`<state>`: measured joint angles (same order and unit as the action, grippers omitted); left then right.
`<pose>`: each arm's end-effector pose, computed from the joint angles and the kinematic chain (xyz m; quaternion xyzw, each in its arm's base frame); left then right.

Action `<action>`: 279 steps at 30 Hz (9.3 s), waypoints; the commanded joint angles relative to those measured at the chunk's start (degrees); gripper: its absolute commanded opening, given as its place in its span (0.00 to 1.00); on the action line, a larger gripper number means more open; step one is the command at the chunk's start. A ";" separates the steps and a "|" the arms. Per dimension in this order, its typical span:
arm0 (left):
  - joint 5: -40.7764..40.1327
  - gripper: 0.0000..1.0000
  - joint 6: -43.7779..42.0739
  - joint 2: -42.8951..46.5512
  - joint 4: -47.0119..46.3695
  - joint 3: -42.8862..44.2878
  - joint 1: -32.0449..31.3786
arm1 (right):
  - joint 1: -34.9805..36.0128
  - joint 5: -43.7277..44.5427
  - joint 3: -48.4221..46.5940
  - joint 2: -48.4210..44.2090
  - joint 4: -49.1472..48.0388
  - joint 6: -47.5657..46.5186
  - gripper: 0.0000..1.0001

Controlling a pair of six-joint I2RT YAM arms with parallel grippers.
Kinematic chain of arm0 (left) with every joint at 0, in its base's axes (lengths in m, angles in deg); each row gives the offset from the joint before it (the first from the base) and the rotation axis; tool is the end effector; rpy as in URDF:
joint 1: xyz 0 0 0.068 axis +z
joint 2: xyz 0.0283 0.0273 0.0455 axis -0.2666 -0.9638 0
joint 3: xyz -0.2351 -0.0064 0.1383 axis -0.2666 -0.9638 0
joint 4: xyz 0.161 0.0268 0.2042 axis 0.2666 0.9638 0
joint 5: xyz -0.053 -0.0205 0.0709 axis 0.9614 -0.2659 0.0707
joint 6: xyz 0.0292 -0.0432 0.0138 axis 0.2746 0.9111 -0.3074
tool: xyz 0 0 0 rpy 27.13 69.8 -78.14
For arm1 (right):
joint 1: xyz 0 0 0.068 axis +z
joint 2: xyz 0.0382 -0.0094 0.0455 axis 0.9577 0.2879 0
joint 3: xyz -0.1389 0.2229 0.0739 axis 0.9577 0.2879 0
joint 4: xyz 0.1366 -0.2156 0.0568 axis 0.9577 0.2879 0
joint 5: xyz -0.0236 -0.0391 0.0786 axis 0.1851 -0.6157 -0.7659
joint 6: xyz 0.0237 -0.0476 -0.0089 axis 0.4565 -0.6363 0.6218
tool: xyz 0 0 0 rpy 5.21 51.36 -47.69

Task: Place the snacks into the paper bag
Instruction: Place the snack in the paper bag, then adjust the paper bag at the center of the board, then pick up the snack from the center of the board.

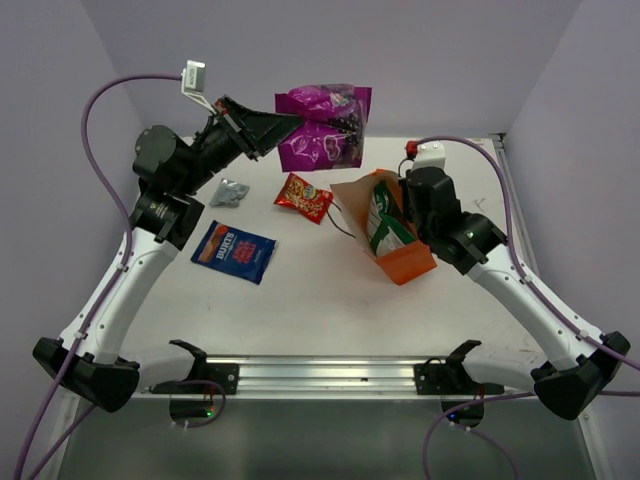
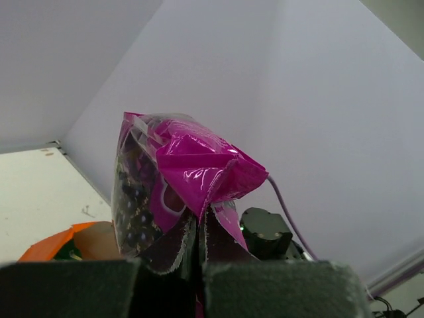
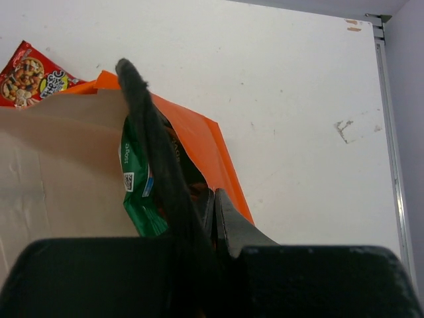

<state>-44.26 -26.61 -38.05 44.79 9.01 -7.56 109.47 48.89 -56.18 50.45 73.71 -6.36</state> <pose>0.2287 -0.1154 0.5041 0.0204 0.5888 -0.6223 0.5154 0.2102 0.1290 0.3885 -0.0395 0.8321 -0.0393 0.5518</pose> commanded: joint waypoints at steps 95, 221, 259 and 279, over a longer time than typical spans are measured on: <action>-32.35 0.00 23.70 5.05 -2.74 -28.35 -19.25 | 13.98 21.46 -4.96 5.11 3.26 17.60 0.00; -51.96 0.46 -17.00 -20.36 37.11 9.28 -19.60 | 10.29 0.46 -2.24 4.32 1.68 17.33 0.00; -43.53 0.81 -1.17 -11.31 29.36 6.55 -21.36 | 11.78 3.79 -2.32 5.64 1.15 16.72 0.00; -42.91 1.00 -31.58 1.97 51.69 4.37 -5.72 | 1.34 -3.31 7.68 -2.00 -0.25 13.99 0.00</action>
<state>-86.53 -53.25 -35.91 91.56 19.46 -15.78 113.93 49.96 -51.41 50.97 74.58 8.26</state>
